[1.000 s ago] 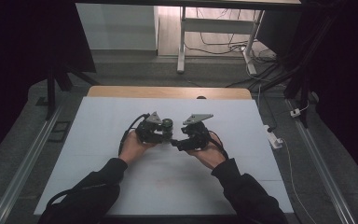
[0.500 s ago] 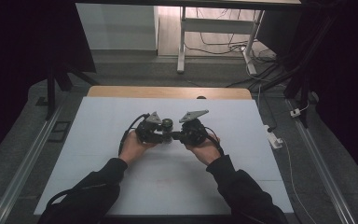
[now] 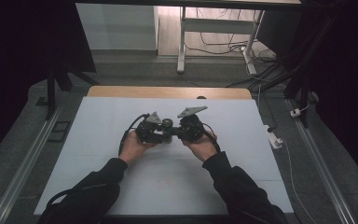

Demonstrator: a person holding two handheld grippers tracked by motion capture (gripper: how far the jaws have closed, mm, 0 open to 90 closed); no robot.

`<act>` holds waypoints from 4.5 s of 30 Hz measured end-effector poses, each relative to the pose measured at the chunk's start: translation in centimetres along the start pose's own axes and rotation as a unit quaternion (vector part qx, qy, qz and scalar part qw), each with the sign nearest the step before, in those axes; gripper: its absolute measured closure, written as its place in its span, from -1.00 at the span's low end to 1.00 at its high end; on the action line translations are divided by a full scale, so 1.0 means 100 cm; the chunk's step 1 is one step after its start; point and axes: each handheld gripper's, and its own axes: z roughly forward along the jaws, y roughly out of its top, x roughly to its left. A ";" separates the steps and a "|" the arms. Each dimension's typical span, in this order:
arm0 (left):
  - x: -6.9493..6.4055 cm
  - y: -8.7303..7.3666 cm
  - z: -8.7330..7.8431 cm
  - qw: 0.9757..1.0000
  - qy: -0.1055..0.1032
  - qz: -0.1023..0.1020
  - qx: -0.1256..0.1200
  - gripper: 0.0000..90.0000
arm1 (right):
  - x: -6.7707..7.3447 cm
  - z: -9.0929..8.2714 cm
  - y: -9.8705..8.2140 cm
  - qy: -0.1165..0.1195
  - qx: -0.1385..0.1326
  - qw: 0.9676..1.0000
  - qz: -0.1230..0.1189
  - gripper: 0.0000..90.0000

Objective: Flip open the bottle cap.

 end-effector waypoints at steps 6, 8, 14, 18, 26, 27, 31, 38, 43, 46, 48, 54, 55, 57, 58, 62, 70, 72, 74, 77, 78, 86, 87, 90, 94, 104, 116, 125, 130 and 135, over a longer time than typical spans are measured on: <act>0.000 0.000 0.000 1.000 0.001 0.001 0.000 0.20 | 0.002 0.004 0.005 -0.003 0.002 1.000 -0.005 1.00; 0.000 0.000 0.000 1.000 0.001 0.001 0.000 0.20 | 0.001 0.005 0.005 -0.004 0.003 1.000 -0.005 1.00; 0.000 0.000 0.000 1.000 0.002 0.003 0.000 0.20 | 0.001 0.006 0.009 -0.004 -0.001 1.000 -0.008 1.00; 0.000 0.000 0.000 1.000 0.002 0.003 0.000 0.20 | 0.000 0.005 0.011 -0.003 -0.004 1.000 -0.007 1.00; 0.000 -0.001 0.000 1.000 0.001 0.002 -0.001 0.20 | -0.001 0.004 0.016 -0.003 -0.008 1.000 -0.008 1.00; 0.000 -0.001 0.000 1.000 0.000 0.003 -0.001 0.20 | -0.002 0.004 0.017 -0.002 -0.009 1.000 -0.008 1.00; 0.000 -0.001 0.000 1.000 0.001 0.003 -0.002 0.20 | -0.003 0.003 0.020 -0.005 -0.011 1.000 -0.011 1.00; 0.000 -0.001 0.000 1.000 0.001 0.003 -0.003 0.20 | -0.006 0.002 0.024 -0.007 -0.015 1.000 -0.011 1.00; 0.000 -0.001 0.000 1.000 0.001 0.002 -0.003 0.20 | -0.009 0.004 0.027 -0.009 -0.015 1.000 -0.006 1.00; 0.000 -0.001 0.001 1.000 0.002 0.002 -0.004 0.20 | -0.012 0.005 0.028 -0.009 -0.014 1.000 -0.004 1.00; 0.000 -0.001 0.001 1.000 0.002 0.002 -0.004 0.20 | -0.014 0.006 0.029 -0.010 -0.016 1.000 -0.003 1.00; -0.001 -0.001 0.001 1.000 0.002 0.003 -0.004 0.20 | -0.019 0.009 0.033 -0.013 -0.020 1.000 -0.001 1.00; -0.001 -0.001 0.001 1.000 0.002 0.003 -0.004 0.20 | -0.019 0.009 0.034 -0.014 -0.021 1.000 0.000 1.00; -0.001 -0.001 0.001 1.000 0.002 0.004 -0.003 0.20 | -0.021 0.010 0.034 -0.016 -0.021 1.000 0.002 1.00; -0.001 -0.001 0.001 1.000 0.002 0.002 -0.003 0.20 | -0.022 0.011 0.034 -0.017 -0.021 1.000 0.004 1.00; -0.001 -0.001 0.001 1.000 0.002 0.003 -0.003 0.20 | -0.027 0.013 0.034 -0.022 -0.017 1.000 0.010 1.00; -0.001 0.000 0.000 1.000 0.003 0.000 -0.001 0.19 | -0.025 0.012 0.033 -0.015 -0.015 1.000 0.010 0.99; 0.000 0.000 0.000 1.000 0.002 -0.001 0.000 0.19 | -0.024 0.012 0.033 -0.012 -0.016 1.000 0.003 0.99; 0.000 0.000 0.001 1.000 0.002 -0.005 -0.001 0.18 | -0.021 0.011 0.033 -0.010 -0.014 1.000 0.000 0.95; -0.001 0.000 0.001 1.000 0.001 -0.011 0.001 0.16 | -0.019 0.009 0.033 -0.012 -0.014 1.000 -0.004 0.85; 0.000 0.000 0.001 1.000 0.002 -0.011 0.006 0.15 | -0.018 0.008 0.033 -0.013 -0.015 1.000 -0.003 0.81; -0.001 0.001 -0.004 1.000 0.005 -0.023 0.006 -0.20 | -0.013 0.000 0.029 -0.013 -0.014 1.000 -0.003 0.48; -0.001 0.002 -0.005 1.000 0.000 -0.025 0.007 -0.24 | -0.012 -0.001 0.028 -0.012 -0.014 1.000 0.001 0.44; -0.003 0.002 -0.009 0.999 -0.006 -0.031 0.012 -0.37 | -0.012 -0.004 0.025 -0.014 -0.013 1.000 0.005 0.30; -0.004 0.000 -0.012 0.999 -0.011 -0.041 0.024 -0.50 | -0.013 -0.006 0.019 -0.017 -0.012 1.000 0.011 0.13; -0.002 -0.004 -0.028 0.996 -0.030 -0.072 0.040 -0.64 | -0.008 -0.010 0.011 -0.015 -0.003 1.000 0.012 -0.26; -0.010 -0.009 -0.057 0.994 -0.048 -0.089 0.034 -0.78 | 0.003 -0.022 -0.002 -0.001 0.007 1.000 0.022 -0.63; -0.025 -0.024 -0.082 0.995 -0.046 -0.082 0.039 -0.91 | 0.011 -0.034 -0.013 0.000 0.009 1.000 0.015 -0.81; -0.032 -0.032 -0.101 0.995 -0.043 -0.087 0.027 -0.94 | 0.017 -0.044 -0.020 0.004 0.008 1.000 0.010 -0.92; -0.038 -0.042 -0.117 0.995 -0.039 -0.095 0.021 -0.96 | 0.023 -0.054 -0.029 0.004 0.007 1.000 0.004 -0.99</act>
